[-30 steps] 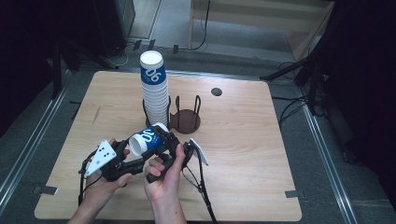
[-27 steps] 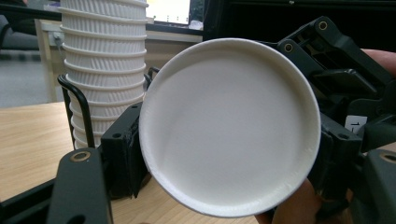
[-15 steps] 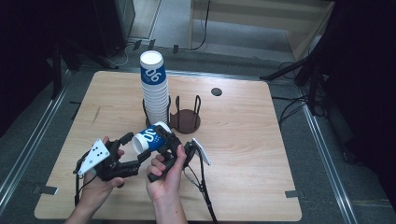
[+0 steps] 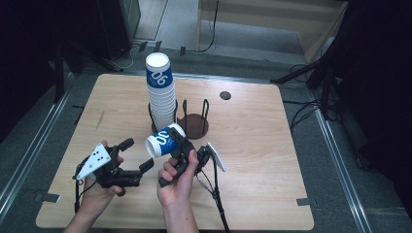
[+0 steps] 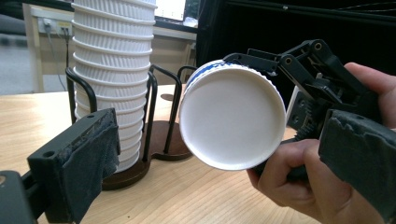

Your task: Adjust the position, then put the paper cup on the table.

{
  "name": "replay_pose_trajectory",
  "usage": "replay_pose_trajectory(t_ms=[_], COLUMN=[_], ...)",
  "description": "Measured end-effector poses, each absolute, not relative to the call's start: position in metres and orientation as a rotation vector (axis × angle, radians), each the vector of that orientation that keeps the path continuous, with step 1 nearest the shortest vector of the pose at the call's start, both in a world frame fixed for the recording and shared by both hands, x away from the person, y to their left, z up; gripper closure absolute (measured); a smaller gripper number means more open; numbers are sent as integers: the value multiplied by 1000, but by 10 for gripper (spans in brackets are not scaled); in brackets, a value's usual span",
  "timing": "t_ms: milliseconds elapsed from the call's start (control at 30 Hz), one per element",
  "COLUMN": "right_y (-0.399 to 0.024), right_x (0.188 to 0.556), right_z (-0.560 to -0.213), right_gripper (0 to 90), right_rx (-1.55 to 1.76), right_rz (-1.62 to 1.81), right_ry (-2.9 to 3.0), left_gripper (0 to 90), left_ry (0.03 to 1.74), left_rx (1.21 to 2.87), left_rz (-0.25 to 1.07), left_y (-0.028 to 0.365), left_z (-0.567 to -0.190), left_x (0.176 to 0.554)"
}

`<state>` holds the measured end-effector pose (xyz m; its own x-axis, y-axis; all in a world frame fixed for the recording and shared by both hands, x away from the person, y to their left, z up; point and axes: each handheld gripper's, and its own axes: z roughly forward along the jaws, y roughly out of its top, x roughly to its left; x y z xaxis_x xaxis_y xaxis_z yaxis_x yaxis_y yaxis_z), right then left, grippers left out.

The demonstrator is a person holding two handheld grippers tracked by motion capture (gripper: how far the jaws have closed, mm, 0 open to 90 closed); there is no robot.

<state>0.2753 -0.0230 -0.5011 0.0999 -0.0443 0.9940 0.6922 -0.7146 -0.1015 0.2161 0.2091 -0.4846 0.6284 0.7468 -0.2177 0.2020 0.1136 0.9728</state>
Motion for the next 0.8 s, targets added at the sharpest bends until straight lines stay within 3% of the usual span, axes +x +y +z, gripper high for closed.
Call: replay_pose_trajectory(t_ms=[800], right_y=[-37], right_x=[275], right_z=[-483], right_gripper=[205], right_rx=[-1888], right_rz=[-1910], right_ry=[-820], left_gripper=[0], left_ry=[899], left_rx=[1418], left_rz=[463], left_y=[222], left_z=[-483], left_x=[218])
